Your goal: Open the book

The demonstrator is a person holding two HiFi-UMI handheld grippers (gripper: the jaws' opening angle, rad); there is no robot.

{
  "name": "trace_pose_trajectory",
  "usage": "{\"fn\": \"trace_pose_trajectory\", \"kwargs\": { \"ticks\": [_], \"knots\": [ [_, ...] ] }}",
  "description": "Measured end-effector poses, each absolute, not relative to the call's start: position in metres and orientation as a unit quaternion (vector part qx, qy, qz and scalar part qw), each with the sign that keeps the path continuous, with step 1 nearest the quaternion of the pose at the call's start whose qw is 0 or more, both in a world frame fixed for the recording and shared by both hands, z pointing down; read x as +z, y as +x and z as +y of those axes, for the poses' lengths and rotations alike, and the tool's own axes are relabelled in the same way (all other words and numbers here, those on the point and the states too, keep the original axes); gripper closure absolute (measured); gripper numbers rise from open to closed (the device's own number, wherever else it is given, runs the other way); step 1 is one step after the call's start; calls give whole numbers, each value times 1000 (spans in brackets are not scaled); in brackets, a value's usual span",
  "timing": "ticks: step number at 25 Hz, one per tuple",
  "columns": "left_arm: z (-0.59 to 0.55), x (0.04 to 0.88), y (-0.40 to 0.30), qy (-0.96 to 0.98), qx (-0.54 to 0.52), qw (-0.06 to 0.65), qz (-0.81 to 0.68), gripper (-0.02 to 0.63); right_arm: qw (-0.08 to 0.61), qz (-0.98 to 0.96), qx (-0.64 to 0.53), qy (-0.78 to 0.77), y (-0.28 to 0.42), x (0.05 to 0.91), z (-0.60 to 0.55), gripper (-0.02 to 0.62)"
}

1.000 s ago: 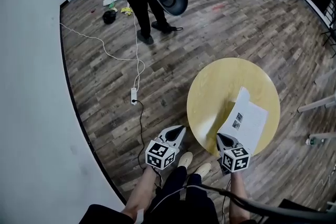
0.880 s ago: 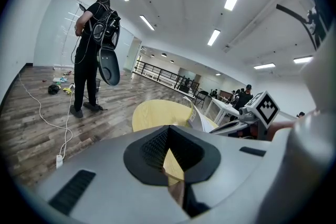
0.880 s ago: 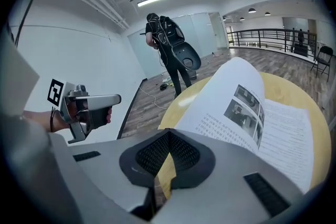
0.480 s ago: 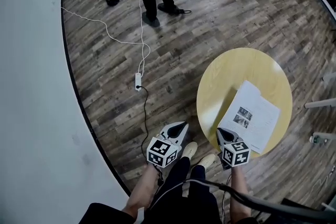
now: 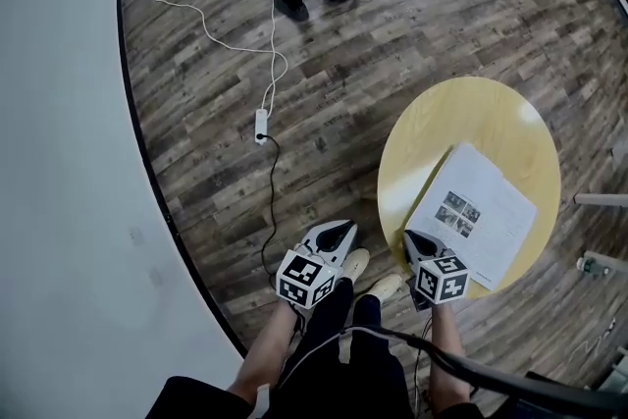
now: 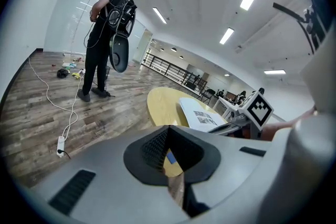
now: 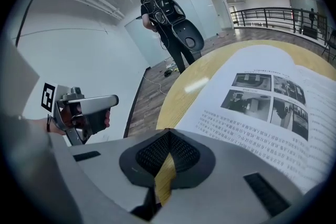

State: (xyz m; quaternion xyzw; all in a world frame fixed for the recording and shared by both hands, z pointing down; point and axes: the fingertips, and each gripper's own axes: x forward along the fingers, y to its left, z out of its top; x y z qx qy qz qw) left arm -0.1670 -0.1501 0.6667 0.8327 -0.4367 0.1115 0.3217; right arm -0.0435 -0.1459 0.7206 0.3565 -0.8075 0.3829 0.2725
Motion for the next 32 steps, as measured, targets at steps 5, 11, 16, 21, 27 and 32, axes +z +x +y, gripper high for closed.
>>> {"fn": "trace_pose_trajectory", "kwargs": {
  "ticks": [5, 11, 16, 21, 27, 32],
  "knots": [
    [-145, 673, -168, 824, 108, 334, -445, 607, 282, -803, 393, 349, -46, 730, -146, 591],
    [-142, 678, -175, 814, 109, 340, -458, 607, 292, -797, 400, 346, -47, 738, -149, 591],
    [-143, 678, -178, 811, 106, 341, -464, 607, 294, -797, 401, 343, -49, 737, -152, 591],
    [-140, 678, -177, 811, 105, 343, -461, 607, 290, -795, 405, 346, -50, 738, -152, 591],
    [-140, 675, -181, 814, 107, 339, -460, 607, 274, -795, 420, 342, -54, 735, -150, 569],
    [-143, 670, -186, 816, 105, 335, -460, 607, 268, -801, 425, 325, -64, 731, -146, 454]
  ]
}}
